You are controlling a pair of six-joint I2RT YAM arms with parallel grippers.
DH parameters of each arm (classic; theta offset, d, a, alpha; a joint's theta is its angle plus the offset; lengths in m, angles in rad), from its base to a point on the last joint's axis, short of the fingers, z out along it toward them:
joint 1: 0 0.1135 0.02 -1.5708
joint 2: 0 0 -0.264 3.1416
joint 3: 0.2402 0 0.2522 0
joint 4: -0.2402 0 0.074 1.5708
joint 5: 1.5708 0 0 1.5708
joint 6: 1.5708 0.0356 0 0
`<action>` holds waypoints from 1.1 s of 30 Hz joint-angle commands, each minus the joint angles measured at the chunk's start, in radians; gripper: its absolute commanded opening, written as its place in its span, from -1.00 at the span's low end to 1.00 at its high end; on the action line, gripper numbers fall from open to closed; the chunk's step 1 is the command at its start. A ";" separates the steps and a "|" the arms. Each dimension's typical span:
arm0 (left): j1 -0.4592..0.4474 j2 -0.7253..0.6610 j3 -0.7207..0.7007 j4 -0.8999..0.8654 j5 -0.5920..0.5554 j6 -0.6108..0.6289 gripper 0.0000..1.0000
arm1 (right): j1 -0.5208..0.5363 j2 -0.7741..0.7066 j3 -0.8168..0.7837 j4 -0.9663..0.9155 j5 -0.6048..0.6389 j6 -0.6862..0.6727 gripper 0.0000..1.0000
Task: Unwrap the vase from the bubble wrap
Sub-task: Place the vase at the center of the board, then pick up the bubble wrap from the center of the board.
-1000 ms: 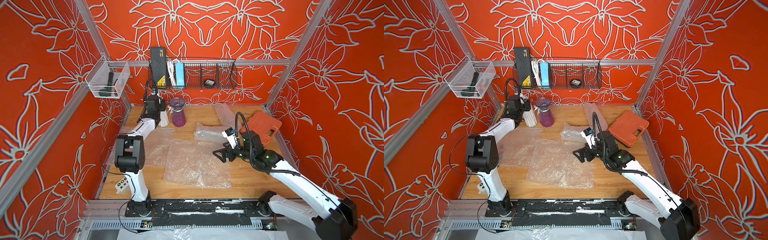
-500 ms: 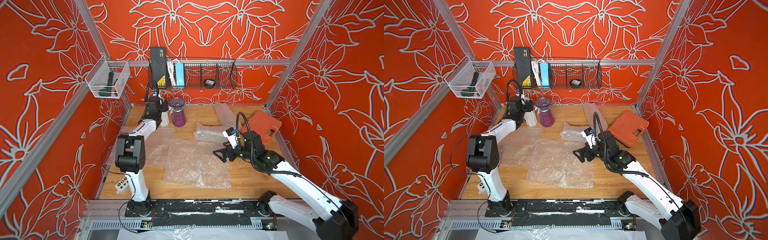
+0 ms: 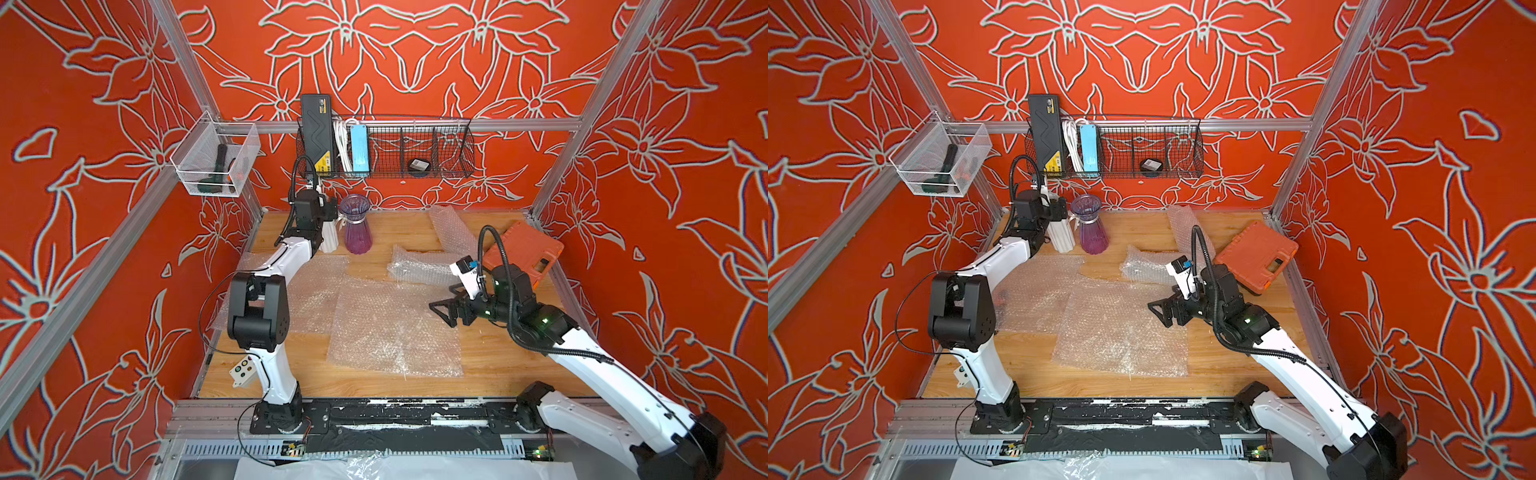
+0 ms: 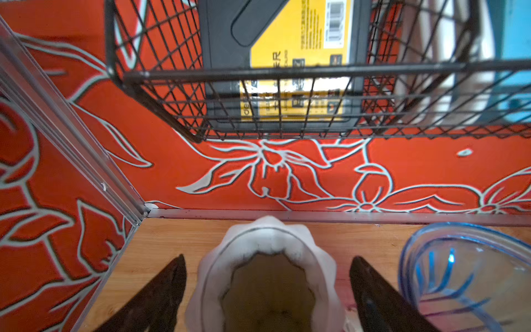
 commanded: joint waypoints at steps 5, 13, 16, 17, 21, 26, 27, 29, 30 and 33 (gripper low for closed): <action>-0.008 -0.123 0.054 -0.150 0.006 -0.029 0.76 | -0.003 -0.047 0.018 -0.065 0.006 0.010 0.96; -0.027 -0.369 -0.142 -0.349 0.074 -0.157 0.64 | -0.003 -0.129 -0.004 -0.123 0.050 0.020 0.96; -0.035 -0.477 -0.254 -0.465 0.127 -0.222 0.63 | -0.002 -0.118 -0.003 -0.138 0.051 0.021 0.96; -0.035 -0.510 -0.292 -0.510 0.156 -0.242 0.63 | -0.003 -0.112 -0.004 -0.137 0.053 0.022 0.96; -0.036 -0.612 -0.442 -0.605 0.341 -0.334 0.63 | -0.002 -0.083 -0.020 -0.105 0.047 0.036 0.96; -0.055 -0.656 -0.585 -0.696 0.498 -0.384 0.55 | -0.003 -0.047 -0.002 -0.094 -0.002 0.035 0.96; -0.057 -0.661 -0.602 -0.704 0.495 -0.383 0.50 | -0.003 -0.050 -0.003 -0.095 -0.002 0.032 0.96; -0.068 -0.666 -0.638 -0.711 0.481 -0.380 0.47 | -0.003 -0.058 -0.007 -0.101 -0.002 0.024 0.96; -0.075 -0.662 -0.651 -0.713 0.470 -0.394 0.46 | -0.003 -0.063 -0.011 -0.106 -0.002 0.021 0.96; -0.087 -0.617 -0.677 -0.681 0.532 -0.407 0.47 | -0.002 -0.077 -0.030 -0.104 -0.002 0.026 0.96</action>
